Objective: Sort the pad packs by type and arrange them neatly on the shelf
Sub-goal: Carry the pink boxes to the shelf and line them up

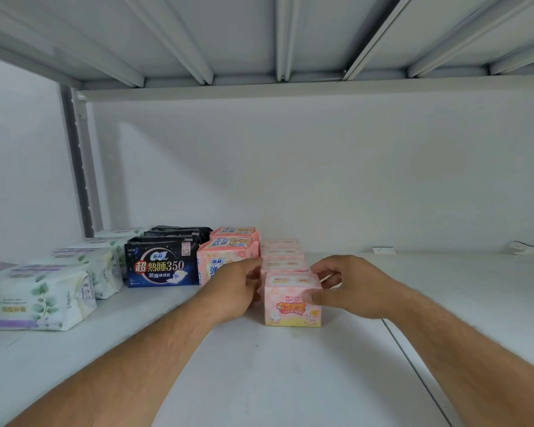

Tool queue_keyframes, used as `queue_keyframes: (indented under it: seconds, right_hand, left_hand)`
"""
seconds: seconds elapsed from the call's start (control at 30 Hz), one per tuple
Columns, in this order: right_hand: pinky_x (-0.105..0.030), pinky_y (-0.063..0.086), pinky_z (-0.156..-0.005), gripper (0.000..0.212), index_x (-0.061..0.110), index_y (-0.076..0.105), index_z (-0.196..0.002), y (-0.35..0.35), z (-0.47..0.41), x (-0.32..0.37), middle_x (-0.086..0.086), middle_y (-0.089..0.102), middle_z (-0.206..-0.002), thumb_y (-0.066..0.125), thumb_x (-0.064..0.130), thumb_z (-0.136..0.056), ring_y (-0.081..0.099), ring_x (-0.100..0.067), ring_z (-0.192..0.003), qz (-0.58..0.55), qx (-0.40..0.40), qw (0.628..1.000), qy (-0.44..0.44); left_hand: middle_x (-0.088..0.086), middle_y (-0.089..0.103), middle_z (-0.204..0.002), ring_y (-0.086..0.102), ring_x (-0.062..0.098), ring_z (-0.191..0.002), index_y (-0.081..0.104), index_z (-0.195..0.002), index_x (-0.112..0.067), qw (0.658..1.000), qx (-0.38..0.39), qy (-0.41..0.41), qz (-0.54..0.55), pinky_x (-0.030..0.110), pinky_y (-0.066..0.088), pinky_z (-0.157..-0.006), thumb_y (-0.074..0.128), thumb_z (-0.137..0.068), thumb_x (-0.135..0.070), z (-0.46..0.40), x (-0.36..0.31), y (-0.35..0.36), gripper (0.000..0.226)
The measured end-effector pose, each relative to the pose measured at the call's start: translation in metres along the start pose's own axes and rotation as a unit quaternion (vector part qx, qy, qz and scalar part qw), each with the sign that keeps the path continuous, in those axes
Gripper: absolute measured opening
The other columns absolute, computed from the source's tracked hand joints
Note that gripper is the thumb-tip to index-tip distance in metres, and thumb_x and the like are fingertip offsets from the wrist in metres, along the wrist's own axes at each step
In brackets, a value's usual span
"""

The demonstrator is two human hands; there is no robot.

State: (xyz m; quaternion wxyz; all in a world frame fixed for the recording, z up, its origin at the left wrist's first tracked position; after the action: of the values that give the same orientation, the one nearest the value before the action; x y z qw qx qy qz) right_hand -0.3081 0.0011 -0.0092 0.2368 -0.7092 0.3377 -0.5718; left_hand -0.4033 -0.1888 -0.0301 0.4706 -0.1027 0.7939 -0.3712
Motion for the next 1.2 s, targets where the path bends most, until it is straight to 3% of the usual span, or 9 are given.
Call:
queue_keyframes:
  seconds: [0.17,0.3,0.47,0.67,0.73,0.83,0.97,1.07,1.2]
  right_hand:
    - [-0.029,0.058,-0.087,0.039,0.032,0.071,-0.109,0.002,-0.003,0.000,0.017,0.071,-0.109,0.086,0.042,-0.075,0.071,0.000,-0.086,0.007,-0.009,1.000,-0.004]
    - [-0.022,0.055,-0.081,0.027,0.038,0.068,-0.100,0.006,-0.004,0.005,0.019,0.070,-0.108,0.084,0.039,-0.079,0.071,0.002,-0.082,0.014,-0.013,1.000,-0.005]
    - [-0.028,0.056,-0.090,0.030,0.037,0.068,-0.106,0.010,-0.005,0.004,0.018,0.069,-0.113,0.082,0.042,-0.080,0.071,0.000,-0.084,0.017,-0.011,1.000,0.002]
    - [-0.034,0.054,-0.096,0.049,0.035,0.065,-0.117,0.011,-0.002,0.000,0.016,0.066,-0.121,0.082,0.052,-0.075,0.071,-0.001,-0.092,0.013,-0.004,1.000,0.020]
    - [-0.033,0.051,-0.101,0.062,0.032,0.059,-0.128,0.007,0.002,0.003,0.014,0.061,-0.127,0.079,0.057,-0.076,0.066,-0.003,-0.106,0.030,-0.007,0.999,0.022]
    - [-0.030,0.040,-0.110,0.082,0.024,0.042,-0.148,-0.005,0.013,0.008,0.009,0.051,-0.146,0.067,0.065,-0.082,0.050,-0.009,-0.132,0.087,-0.015,0.996,0.021]
    - [-0.033,0.034,-0.115,0.084,0.024,0.028,-0.156,-0.012,0.034,0.014,0.007,0.036,-0.159,0.050,0.071,-0.090,0.036,-0.015,-0.145,0.166,0.015,0.986,0.014]
    - [-0.039,0.032,-0.116,0.079,0.019,0.032,-0.154,-0.016,0.057,0.021,-0.003,0.039,-0.157,0.044,0.068,-0.094,0.029,-0.020,-0.147,0.230,0.027,0.973,0.002]
    - [-0.040,0.032,-0.115,0.074,0.016,0.035,-0.151,-0.020,0.099,0.030,-0.005,0.041,-0.154,0.044,0.064,-0.095,0.026,-0.023,-0.147,0.287,0.025,0.957,-0.003]
  left_hand:
    - [-0.015,0.067,-0.109,0.065,0.013,-0.100,0.055,-0.132,-0.037,1.000,0.009,0.012,-0.010,0.033,0.055,-0.090,0.040,-0.093,0.006,-0.001,0.002,0.001,0.060]
    - [-0.019,0.066,-0.115,0.060,0.008,-0.110,0.056,-0.134,-0.037,0.999,0.018,0.024,-0.029,0.025,0.049,-0.098,0.040,-0.090,0.005,-0.001,-0.001,0.002,0.062]
    - [-0.027,0.064,-0.113,0.058,0.002,-0.114,0.057,-0.135,-0.036,0.999,0.027,0.026,-0.018,0.010,0.041,-0.091,0.041,-0.090,0.004,0.001,-0.002,0.001,0.062]
    - [-0.025,0.065,-0.115,0.059,0.002,-0.114,0.059,-0.133,-0.034,0.999,0.034,0.014,-0.015,0.020,0.045,-0.099,0.043,-0.090,0.003,0.005,-0.002,-0.001,0.060]
    - [-0.020,0.068,-0.115,0.062,0.005,-0.110,0.063,-0.125,-0.032,0.999,0.028,0.001,-0.021,0.028,0.050,-0.098,0.045,-0.091,-0.001,0.008,-0.003,-0.006,0.050]
    - [-0.004,0.064,-0.117,0.062,0.021,-0.110,0.060,-0.120,-0.015,0.996,-0.006,-0.032,-0.079,0.038,0.052,-0.095,0.047,-0.094,-0.010,0.020,-0.014,-0.024,0.030]
    - [-0.002,0.055,-0.132,0.054,0.023,-0.116,0.050,-0.132,-0.017,0.980,-0.020,-0.041,-0.194,0.039,0.048,-0.098,0.049,-0.096,-0.027,0.054,-0.048,-0.034,0.038]
    - [-0.003,0.039,-0.152,0.039,0.024,-0.137,0.040,-0.145,-0.025,0.967,-0.023,-0.039,-0.249,0.039,0.038,-0.110,0.050,-0.095,-0.034,0.079,-0.072,-0.021,0.052]
    - [-0.004,0.027,-0.159,0.030,0.022,-0.143,0.029,-0.153,-0.023,0.965,-0.025,-0.027,-0.261,0.036,0.031,-0.115,0.049,-0.095,-0.037,0.115,-0.106,0.007,0.063]
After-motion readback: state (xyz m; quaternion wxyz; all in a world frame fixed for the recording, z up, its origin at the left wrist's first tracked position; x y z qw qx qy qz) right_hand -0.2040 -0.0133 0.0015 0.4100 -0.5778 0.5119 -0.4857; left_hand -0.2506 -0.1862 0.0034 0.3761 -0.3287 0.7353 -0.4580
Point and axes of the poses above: each hand's wrist, its own z-axis away from the middle knuckle, its own y-axis out of the palm, x = y × z, the point moved 7 cm from there along -z, towards the middle knuckle
